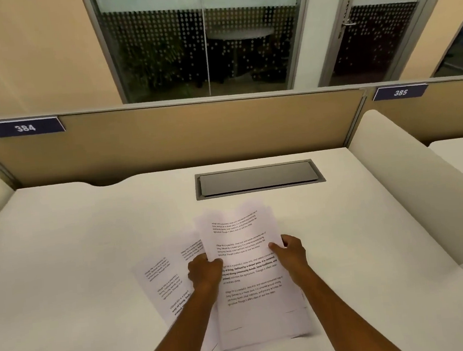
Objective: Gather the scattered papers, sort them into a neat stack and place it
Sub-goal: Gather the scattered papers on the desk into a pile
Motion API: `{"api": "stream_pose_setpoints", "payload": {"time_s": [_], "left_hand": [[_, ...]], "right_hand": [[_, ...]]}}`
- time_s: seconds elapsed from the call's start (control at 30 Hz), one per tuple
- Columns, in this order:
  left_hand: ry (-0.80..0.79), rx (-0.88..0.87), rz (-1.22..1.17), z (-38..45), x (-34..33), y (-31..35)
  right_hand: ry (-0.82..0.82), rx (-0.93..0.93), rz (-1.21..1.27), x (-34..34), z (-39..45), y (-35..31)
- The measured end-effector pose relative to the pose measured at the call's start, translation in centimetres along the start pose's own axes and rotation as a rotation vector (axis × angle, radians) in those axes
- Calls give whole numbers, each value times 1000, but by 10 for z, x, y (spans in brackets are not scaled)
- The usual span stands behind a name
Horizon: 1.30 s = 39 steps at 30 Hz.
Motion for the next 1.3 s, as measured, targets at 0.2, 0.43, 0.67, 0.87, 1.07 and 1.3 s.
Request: {"api": "stream_pose_setpoints", "payload": {"time_s": [0.2,0.43,0.67,0.87,1.07,1.3], "left_hand": [[149,70,216,0,33,-8],[165,140,123,3,52,-14],[186,116,-33,5,58,-11],[145,117,-180,1,50,-14],[108,71,-214,-1,42,-13],[89,47,-173,2,43,-17]], "right_hand": [[-118,50,-138,-47,6,-16],[-142,21,-522,-74,8,-15],[-139,45,-710,-80,4,-8],[-168,94,-697,-80,6,-8],[-193,38,-490,-75,1,-6],[-215,51,-263,-76,-7,-9]]}}
Point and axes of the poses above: each hand's wrist, its own z-axis towards the middle knuckle, its own x-axis out of the back of the hand, y = z × x, the point moved 5 cm from there along z, towards the middle knuckle
